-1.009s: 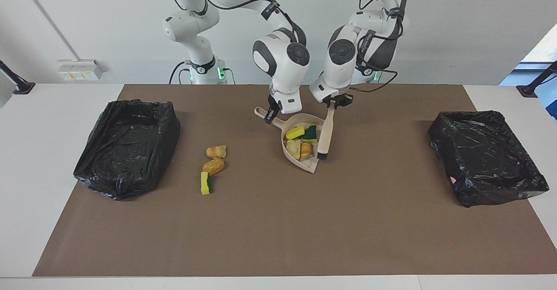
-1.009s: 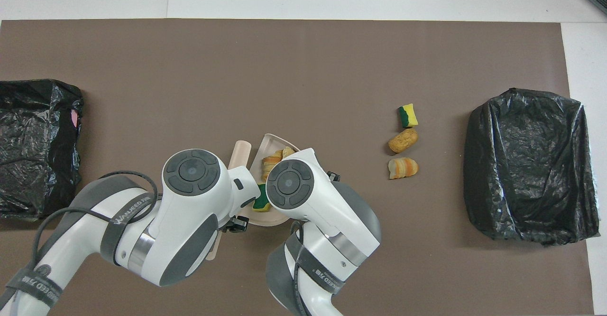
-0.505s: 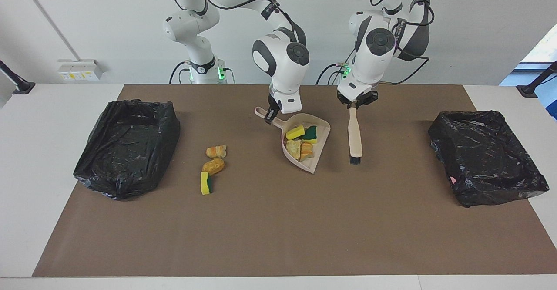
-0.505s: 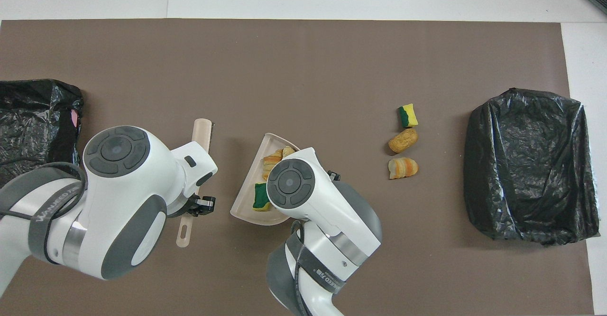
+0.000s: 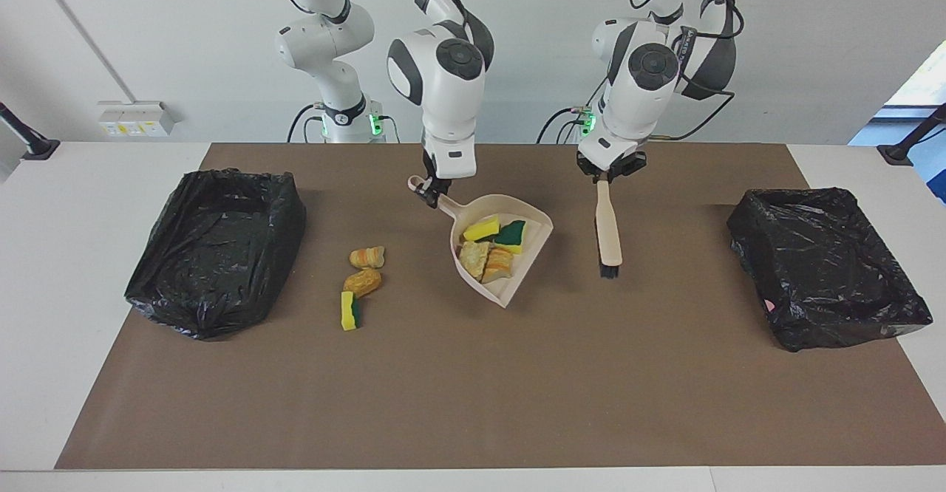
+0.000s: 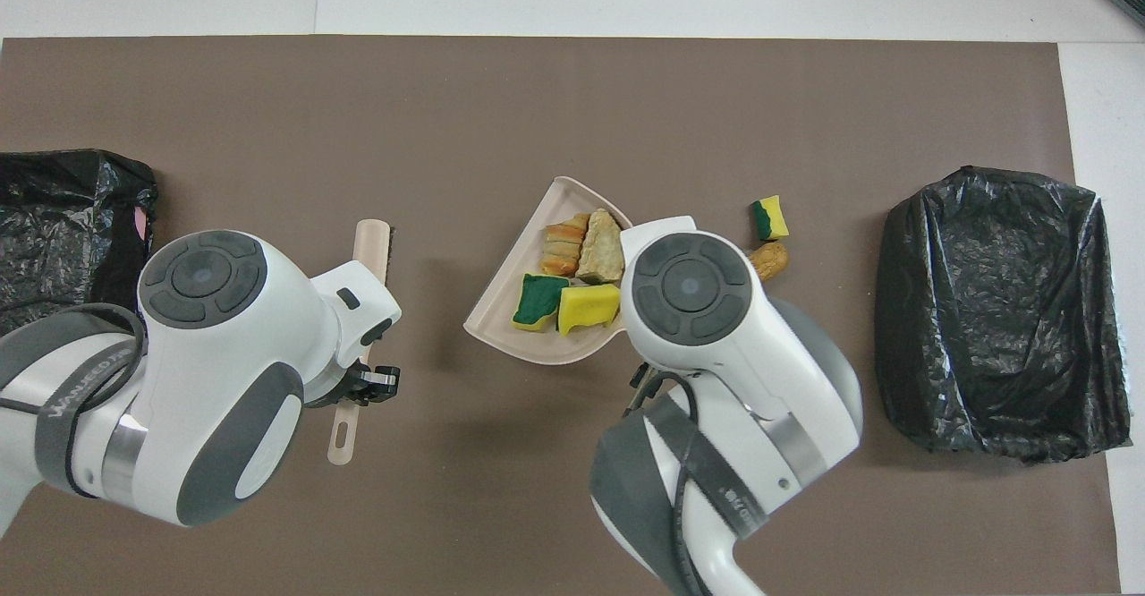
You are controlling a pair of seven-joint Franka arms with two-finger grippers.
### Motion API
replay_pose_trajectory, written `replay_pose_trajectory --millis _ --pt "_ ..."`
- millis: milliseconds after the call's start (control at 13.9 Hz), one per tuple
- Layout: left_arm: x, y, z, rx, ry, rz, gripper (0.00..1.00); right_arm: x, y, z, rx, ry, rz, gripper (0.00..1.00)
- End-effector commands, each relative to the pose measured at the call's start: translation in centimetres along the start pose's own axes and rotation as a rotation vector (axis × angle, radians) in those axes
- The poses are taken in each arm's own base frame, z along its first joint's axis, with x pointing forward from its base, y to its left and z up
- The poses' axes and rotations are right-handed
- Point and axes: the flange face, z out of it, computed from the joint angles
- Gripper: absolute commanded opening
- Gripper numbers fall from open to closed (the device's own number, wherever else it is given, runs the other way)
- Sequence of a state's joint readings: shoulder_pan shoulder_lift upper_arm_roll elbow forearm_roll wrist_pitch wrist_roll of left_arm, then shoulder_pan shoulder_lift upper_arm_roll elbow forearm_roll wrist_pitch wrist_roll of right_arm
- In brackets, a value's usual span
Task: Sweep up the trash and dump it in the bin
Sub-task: 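Lift the loaded dustpan over the nearby black bag with the right gripper, then tip the dustpan to dump the items into the bag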
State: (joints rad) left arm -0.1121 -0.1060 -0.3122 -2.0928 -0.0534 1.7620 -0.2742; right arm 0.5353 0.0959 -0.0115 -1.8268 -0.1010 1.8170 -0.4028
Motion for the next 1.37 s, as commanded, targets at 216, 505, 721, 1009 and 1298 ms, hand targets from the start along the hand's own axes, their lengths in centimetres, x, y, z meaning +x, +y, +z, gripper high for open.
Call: replay_pose_trajectory --millis 216,505,721,1009,1298 --pt "-0.4 0.0 -0.7 -0.010 -0.007 -0.017 0.00 -9.3 9.2 -5.2 0.014 0.041 0.028 0.00" --pt "-1.6 3.1 -0.5 -0.003 0.007 -0.061 0.00 -18.1 15.7 -5.9 0.043 0.028 -0.003 0.00" --pt "-5.3 9.0 0.2 -0.080 -0.030 -0.053 0.00 -25.9 21.1 -4.8 0.065 0.030 -0.062 0.00" --pt "-12.2 19.5 6.8 -0.065 -0.016 -0.126 0.00 -34.3 25.4 -3.6 0.060 0.036 -0.096 0.00" --pt "-16.8 21.9 11.9 -0.042 0.001 -0.133 0.00 -42.2 28.7 -2.9 -0.015 -0.003 -0.110 0.00"
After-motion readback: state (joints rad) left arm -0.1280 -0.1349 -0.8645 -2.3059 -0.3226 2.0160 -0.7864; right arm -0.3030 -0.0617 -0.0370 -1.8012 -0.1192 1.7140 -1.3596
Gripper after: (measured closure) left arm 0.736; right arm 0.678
